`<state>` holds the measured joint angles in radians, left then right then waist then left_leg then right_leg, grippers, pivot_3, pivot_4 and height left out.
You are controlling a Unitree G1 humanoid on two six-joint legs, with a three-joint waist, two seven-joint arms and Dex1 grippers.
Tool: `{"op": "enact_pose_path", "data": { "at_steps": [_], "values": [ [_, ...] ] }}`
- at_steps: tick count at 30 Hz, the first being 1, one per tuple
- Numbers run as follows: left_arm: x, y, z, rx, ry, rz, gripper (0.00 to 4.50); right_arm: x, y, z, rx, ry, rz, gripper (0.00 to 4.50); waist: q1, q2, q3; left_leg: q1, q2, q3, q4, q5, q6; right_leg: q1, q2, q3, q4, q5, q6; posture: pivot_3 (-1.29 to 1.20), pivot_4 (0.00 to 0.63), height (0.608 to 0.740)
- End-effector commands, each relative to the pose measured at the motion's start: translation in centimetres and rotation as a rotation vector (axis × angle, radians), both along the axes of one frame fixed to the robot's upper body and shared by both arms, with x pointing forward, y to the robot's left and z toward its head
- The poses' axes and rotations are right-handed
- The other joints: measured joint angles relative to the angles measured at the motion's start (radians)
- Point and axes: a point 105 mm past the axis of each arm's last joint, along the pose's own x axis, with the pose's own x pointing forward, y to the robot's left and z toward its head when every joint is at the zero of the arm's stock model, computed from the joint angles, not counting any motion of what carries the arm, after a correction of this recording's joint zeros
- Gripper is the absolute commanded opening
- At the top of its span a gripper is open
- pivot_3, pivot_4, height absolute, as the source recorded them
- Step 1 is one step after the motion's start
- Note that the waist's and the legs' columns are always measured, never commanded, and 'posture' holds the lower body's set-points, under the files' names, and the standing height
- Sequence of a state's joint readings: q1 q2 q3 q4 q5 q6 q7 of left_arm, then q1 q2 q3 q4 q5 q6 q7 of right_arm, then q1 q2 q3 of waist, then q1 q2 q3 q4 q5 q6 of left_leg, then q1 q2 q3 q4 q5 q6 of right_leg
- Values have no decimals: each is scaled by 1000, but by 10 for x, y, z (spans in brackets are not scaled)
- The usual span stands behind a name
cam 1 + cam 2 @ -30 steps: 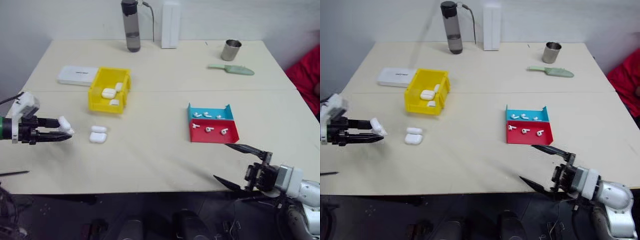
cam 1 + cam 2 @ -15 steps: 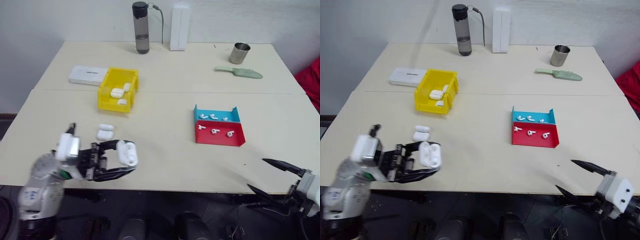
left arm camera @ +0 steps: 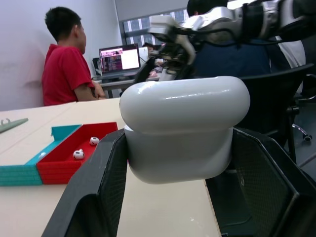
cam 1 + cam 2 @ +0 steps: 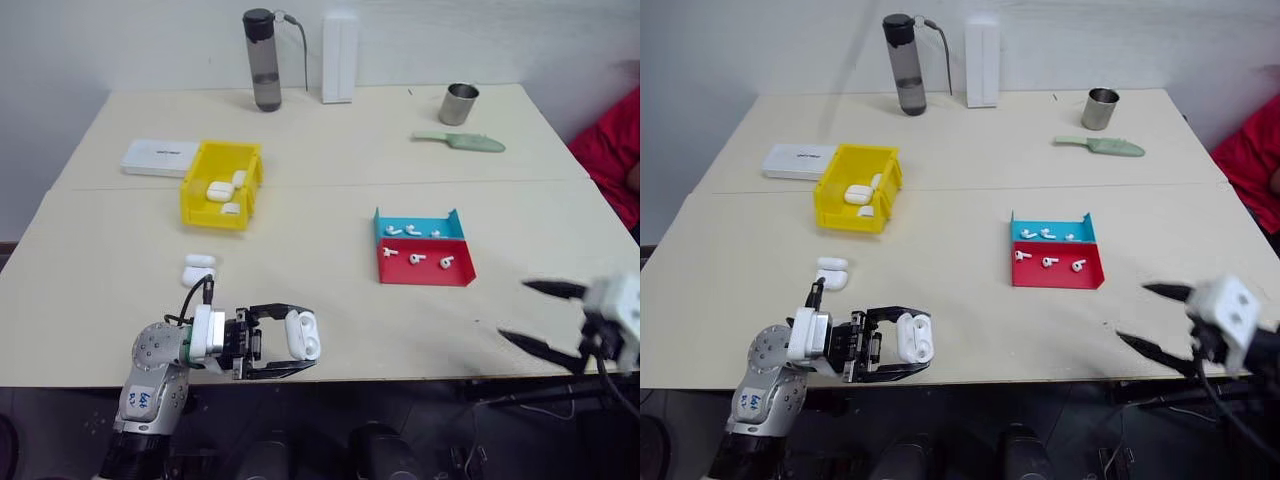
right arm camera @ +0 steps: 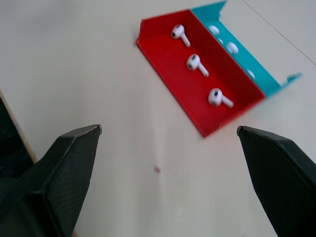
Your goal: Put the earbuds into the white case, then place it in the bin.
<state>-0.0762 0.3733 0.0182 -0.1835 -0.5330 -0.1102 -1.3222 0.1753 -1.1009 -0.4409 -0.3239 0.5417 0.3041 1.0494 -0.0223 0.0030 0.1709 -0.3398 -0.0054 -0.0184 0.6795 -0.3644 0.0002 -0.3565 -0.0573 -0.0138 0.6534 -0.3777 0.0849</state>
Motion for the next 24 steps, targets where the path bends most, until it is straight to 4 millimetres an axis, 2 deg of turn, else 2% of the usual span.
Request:
{"op": "enact_pose_path", "data": {
  "at_steps": [1,6,9,12,17,24],
  "values": [
    [0,-1,6,-12,-24,1,2814,10,23,1,-74,106,71,4500,7,0,0,-1,0,-1,0,0,0,-1,0,-1,0,0,0,0,150,740],
    [4,-4,7,-24,-22,9,2814,45,39,3,-227,126,141,4500,24,0,0,-10,0,-4,4,0,0,-6,-1,-4,-2,0,0,0,150,740],
    [6,-5,8,-29,-22,16,2814,69,46,2,-308,99,182,3907,20,-1,1,-15,0,-4,5,0,0,-10,-1,-4,-4,0,0,0,150,740],
    [7,-6,8,-32,-20,23,2814,84,49,-2,-377,123,212,2931,20,-1,1,-16,0,-3,4,0,0,-14,-1,-4,-1,0,1,0,150,740],
    [4,-9,6,-37,-15,40,2814,102,55,-6,-430,142,247,2931,18,-1,1,-18,0,-2,3,0,0,-20,-2,-4,4,0,1,0,150,740],
    [-1,-7,1,-26,-5,62,2814,113,40,-4,-571,146,276,2931,19,-1,1,-18,0,-2,4,0,0,-20,-2,-4,4,0,1,0,150,740]
  ]
}}
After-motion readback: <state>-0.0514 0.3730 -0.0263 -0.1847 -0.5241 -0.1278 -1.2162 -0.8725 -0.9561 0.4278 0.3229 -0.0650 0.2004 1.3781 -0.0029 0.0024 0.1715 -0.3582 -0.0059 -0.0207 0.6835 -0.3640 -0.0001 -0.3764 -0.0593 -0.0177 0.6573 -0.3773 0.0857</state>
